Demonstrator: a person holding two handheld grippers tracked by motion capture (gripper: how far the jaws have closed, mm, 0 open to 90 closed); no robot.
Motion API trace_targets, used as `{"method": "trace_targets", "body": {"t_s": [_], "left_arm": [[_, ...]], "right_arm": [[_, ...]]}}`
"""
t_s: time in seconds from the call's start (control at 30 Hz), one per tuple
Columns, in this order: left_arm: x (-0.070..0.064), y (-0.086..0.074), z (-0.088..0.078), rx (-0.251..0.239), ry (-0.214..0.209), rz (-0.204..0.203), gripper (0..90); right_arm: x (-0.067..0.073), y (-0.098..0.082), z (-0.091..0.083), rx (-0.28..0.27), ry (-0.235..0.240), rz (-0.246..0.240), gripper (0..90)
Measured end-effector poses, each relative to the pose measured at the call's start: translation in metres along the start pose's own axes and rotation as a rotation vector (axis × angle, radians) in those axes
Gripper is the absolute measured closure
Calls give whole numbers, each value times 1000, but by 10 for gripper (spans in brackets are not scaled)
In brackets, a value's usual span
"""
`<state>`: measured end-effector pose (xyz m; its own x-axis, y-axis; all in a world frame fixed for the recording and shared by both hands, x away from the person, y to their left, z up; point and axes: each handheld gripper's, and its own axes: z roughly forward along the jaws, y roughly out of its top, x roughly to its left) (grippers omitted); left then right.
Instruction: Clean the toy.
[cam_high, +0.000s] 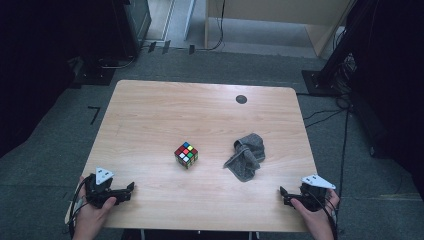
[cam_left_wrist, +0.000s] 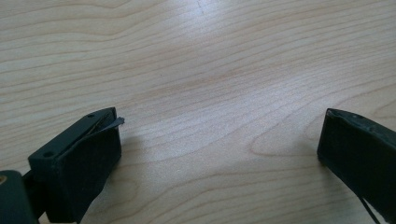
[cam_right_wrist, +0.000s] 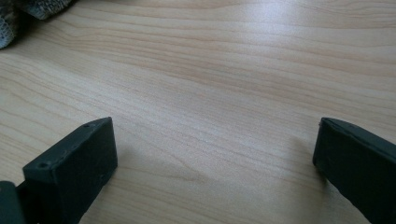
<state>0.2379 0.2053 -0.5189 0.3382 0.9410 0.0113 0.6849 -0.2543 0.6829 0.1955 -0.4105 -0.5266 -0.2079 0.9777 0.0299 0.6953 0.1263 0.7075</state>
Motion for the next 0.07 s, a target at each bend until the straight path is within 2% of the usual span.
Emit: {"method": "trace_targets", "body": {"t_s": [0.07], "left_arm": [[0,0,0,0,0,1,0]], "right_arm": [[0,0,0,0,0,0,0]]}}
